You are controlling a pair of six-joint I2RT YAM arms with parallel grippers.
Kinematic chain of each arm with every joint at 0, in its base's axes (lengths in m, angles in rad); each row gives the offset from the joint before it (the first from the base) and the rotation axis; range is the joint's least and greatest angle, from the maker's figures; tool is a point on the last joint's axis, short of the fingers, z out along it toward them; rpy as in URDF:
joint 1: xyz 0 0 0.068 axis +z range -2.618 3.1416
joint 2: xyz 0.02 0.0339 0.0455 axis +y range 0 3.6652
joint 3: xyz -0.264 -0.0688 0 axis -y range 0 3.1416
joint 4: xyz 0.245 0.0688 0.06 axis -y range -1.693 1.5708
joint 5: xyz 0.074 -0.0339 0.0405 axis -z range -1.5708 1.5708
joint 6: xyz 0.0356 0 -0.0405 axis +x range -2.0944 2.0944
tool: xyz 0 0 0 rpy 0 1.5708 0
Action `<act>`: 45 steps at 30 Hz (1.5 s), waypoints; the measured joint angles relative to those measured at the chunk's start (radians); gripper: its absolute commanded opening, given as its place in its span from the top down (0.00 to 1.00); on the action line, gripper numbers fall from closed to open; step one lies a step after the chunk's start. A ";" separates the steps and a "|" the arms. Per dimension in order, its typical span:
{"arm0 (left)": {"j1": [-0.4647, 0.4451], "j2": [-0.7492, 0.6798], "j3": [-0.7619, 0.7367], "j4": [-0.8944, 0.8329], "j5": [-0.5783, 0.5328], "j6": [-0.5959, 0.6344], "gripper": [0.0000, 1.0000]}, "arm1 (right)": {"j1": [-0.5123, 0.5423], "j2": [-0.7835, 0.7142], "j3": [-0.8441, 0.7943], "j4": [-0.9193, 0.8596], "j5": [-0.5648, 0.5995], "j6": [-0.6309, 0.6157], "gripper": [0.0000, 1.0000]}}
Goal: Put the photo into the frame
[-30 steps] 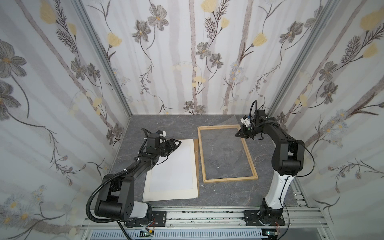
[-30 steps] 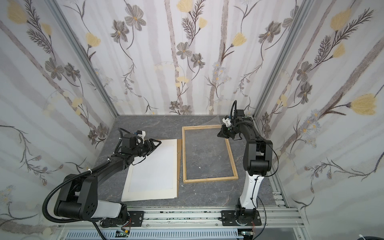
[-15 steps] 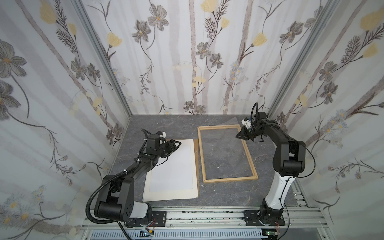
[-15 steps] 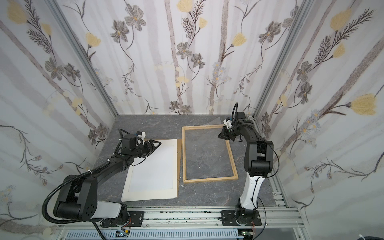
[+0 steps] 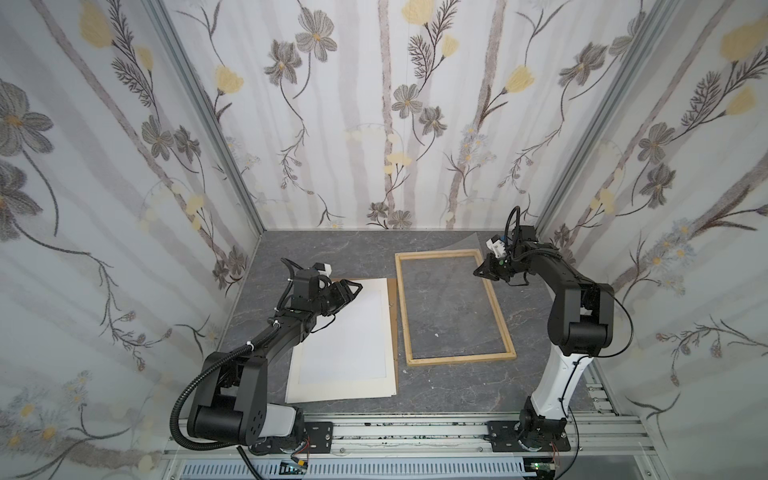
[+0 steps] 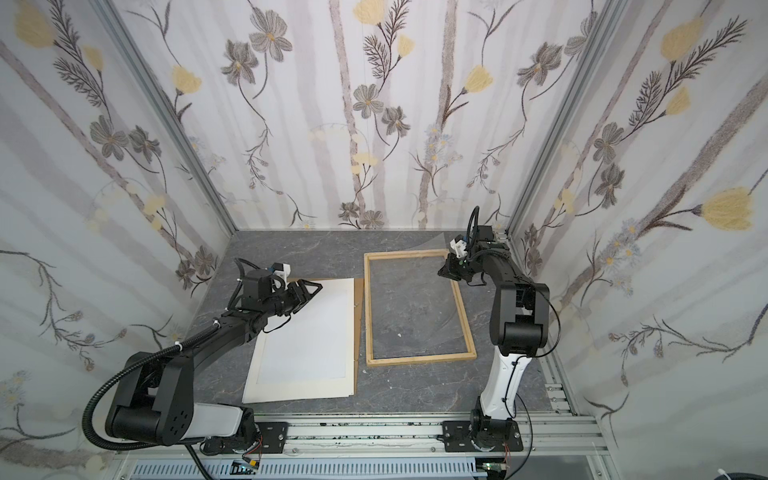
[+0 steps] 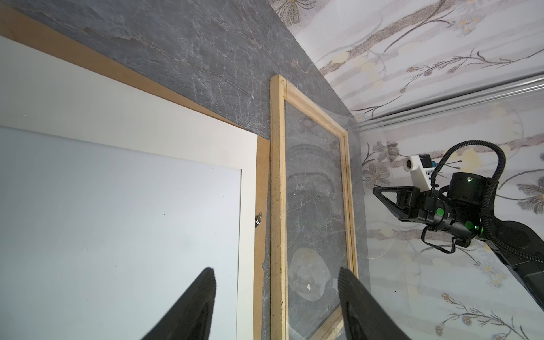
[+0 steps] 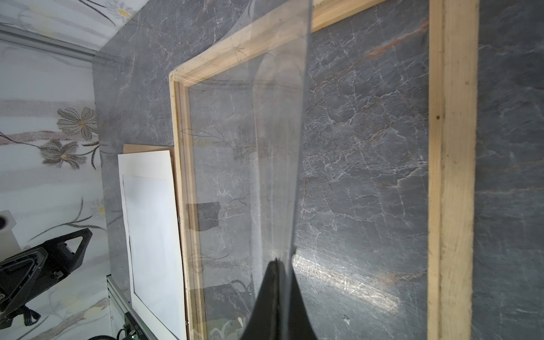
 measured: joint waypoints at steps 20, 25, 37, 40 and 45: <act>0.000 0.003 -0.001 0.001 0.005 0.000 0.34 | 0.030 0.007 0.056 -0.055 0.070 -0.067 1.00; 0.000 0.013 -0.001 0.006 0.011 0.000 0.34 | 0.035 0.027 0.085 -0.072 0.079 -0.085 1.00; 0.000 0.024 0.005 0.010 0.018 0.000 0.34 | 0.045 0.039 0.083 -0.082 0.096 -0.096 1.00; 0.000 0.026 0.005 0.010 0.018 0.000 0.34 | 0.045 0.039 0.077 -0.081 0.096 -0.096 1.00; 0.000 0.039 0.005 0.015 0.019 -0.003 0.34 | 0.044 0.035 0.059 -0.075 0.095 -0.097 1.00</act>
